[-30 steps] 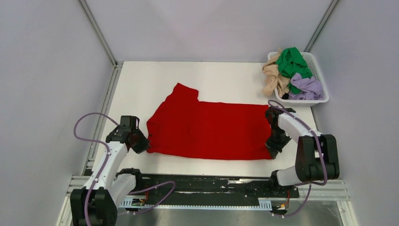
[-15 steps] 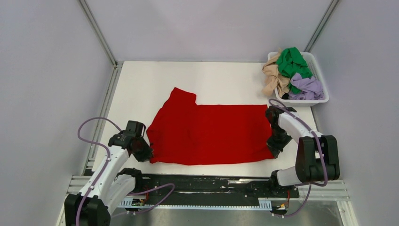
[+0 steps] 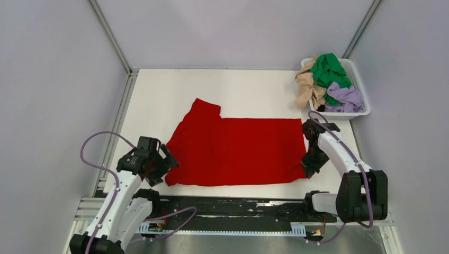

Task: Fold and stack the t-shirts
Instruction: Fold the flattened tshirt in 1/3 of the way, then grab the side of the flattened tshirt furthest away from the robot with both arms

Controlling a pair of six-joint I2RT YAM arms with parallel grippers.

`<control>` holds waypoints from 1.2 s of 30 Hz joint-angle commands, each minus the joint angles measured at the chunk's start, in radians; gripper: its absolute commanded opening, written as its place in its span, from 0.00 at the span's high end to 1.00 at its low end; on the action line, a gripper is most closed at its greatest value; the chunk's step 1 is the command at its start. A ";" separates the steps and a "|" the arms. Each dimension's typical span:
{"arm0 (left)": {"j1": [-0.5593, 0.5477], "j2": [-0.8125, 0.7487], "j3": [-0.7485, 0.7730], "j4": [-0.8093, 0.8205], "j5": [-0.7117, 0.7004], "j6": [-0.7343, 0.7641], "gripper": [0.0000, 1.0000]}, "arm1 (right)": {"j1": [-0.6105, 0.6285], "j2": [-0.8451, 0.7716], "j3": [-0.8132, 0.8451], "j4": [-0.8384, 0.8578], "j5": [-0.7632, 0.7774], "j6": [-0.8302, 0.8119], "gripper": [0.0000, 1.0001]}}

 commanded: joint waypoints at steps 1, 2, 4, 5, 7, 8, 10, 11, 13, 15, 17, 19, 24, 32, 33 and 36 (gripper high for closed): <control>-0.003 -0.027 0.092 0.070 0.005 -0.004 0.00 | 0.005 -0.049 -0.002 -0.067 -0.009 0.035 0.89; -0.003 -0.014 0.132 0.070 -0.012 0.016 0.00 | 0.005 -0.053 -0.003 -0.069 -0.008 0.042 0.89; -0.003 0.015 0.194 0.074 -0.058 0.051 0.00 | 0.005 -0.058 -0.006 -0.074 -0.003 0.051 0.89; -0.003 0.026 0.215 0.083 -0.069 0.062 0.00 | 0.005 -0.058 -0.007 -0.077 0.000 0.056 0.89; -0.003 0.065 0.276 0.124 -0.079 0.098 0.00 | 0.006 -0.062 -0.001 -0.091 0.013 0.074 0.81; -0.003 0.094 0.289 0.141 -0.080 0.119 0.00 | 0.005 -0.065 0.001 -0.094 0.016 0.075 0.71; -0.003 0.139 0.326 0.195 -0.074 0.143 0.00 | 0.005 -0.078 0.010 -0.096 0.026 0.075 0.49; -0.003 0.154 0.343 0.234 -0.068 0.151 0.00 | 0.005 -0.086 0.018 -0.093 0.037 0.071 0.41; -0.003 0.197 0.360 0.305 -0.057 0.167 0.00 | 0.006 -0.107 0.052 -0.090 0.081 0.066 0.21; -0.003 0.248 0.389 0.369 -0.060 0.186 0.00 | 0.005 -0.141 0.099 -0.063 0.123 0.057 0.01; -0.003 0.313 0.440 0.419 -0.055 0.217 0.00 | 0.005 -0.176 0.123 0.007 0.135 0.041 0.00; -0.003 0.421 0.506 0.446 -0.038 0.249 0.00 | 0.005 -0.210 0.129 0.099 0.121 0.017 0.00; -0.003 0.609 0.616 0.566 -0.029 0.313 0.00 | 0.005 -0.275 0.086 0.358 0.078 -0.064 0.00; -0.003 1.051 0.901 0.589 0.083 0.378 0.00 | 0.005 -0.280 0.032 0.557 0.045 -0.130 0.00; -0.003 1.122 0.949 0.588 0.078 0.387 0.00 | 0.005 -0.277 0.027 0.567 0.052 -0.136 0.00; -0.003 1.253 1.087 0.538 0.093 0.400 0.00 | 0.004 -0.268 0.018 0.592 0.076 -0.151 0.00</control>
